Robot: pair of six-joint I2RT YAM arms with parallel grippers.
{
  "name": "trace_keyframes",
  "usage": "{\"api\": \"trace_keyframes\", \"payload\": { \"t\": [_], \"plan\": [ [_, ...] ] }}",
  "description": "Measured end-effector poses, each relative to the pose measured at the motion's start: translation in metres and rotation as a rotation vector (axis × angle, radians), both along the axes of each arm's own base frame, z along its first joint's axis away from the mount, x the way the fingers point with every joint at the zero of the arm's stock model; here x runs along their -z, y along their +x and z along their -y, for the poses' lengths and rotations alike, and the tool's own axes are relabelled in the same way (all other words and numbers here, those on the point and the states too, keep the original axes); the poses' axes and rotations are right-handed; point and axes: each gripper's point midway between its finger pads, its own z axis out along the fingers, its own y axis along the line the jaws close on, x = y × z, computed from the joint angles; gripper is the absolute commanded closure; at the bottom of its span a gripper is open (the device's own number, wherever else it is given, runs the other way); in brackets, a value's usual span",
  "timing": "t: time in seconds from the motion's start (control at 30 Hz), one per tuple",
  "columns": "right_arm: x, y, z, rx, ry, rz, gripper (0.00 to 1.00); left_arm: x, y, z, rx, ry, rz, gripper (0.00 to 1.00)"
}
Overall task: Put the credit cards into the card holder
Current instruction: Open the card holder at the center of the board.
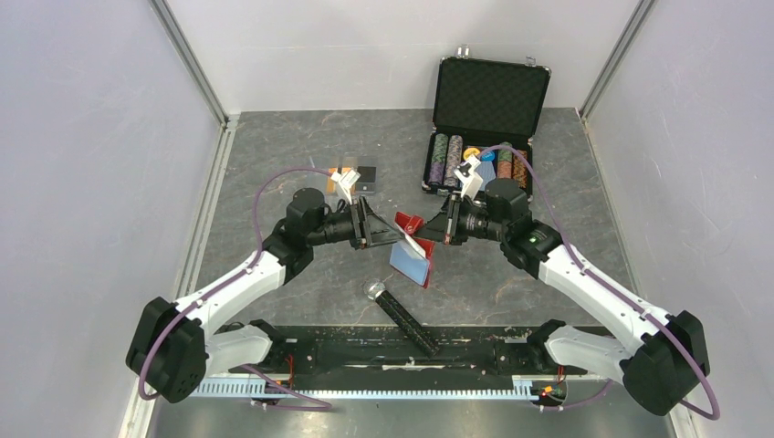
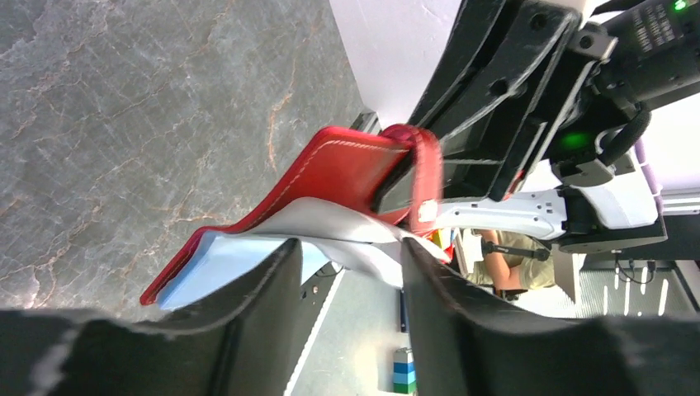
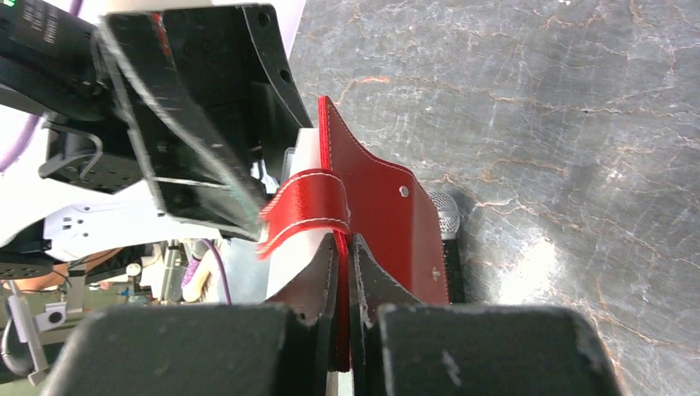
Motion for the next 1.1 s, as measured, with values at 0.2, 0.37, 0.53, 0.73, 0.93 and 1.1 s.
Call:
{"api": "trace_keyframes", "payload": {
  "t": [0.2, 0.37, 0.53, 0.73, 0.93, 1.1],
  "plan": [
    [-0.008, 0.001, -0.003, -0.003, 0.041, -0.007, 1.0, 0.014, -0.004, -0.002, 0.003, 0.01, -0.008, 0.72],
    [-0.01, 0.001, -0.005, -0.01, 0.054, -0.012, 1.0, 0.011, -0.003, -0.002, 0.008, 0.004, 0.035, 0.38],
    [-0.01, 0.001, -0.005, -0.013, 0.057, -0.016, 1.0, -0.001, -0.003, 0.001, 0.026, -0.033, 0.088, 0.32],
    [-0.004, 0.0, -0.005, -0.016, 0.055, -0.022, 1.0, -0.008, -0.008, 0.002, 0.061, -0.059, 0.114, 0.55],
    [-0.004, -0.002, -0.005, -0.024, 0.058, -0.028, 1.0, -0.016, -0.011, 0.004, 0.086, -0.093, 0.151, 0.48],
    [-0.004, -0.003, -0.005, -0.026, 0.059, -0.029, 1.0, -0.018, -0.016, 0.007, 0.117, -0.107, 0.164, 0.61]
  ]
}}
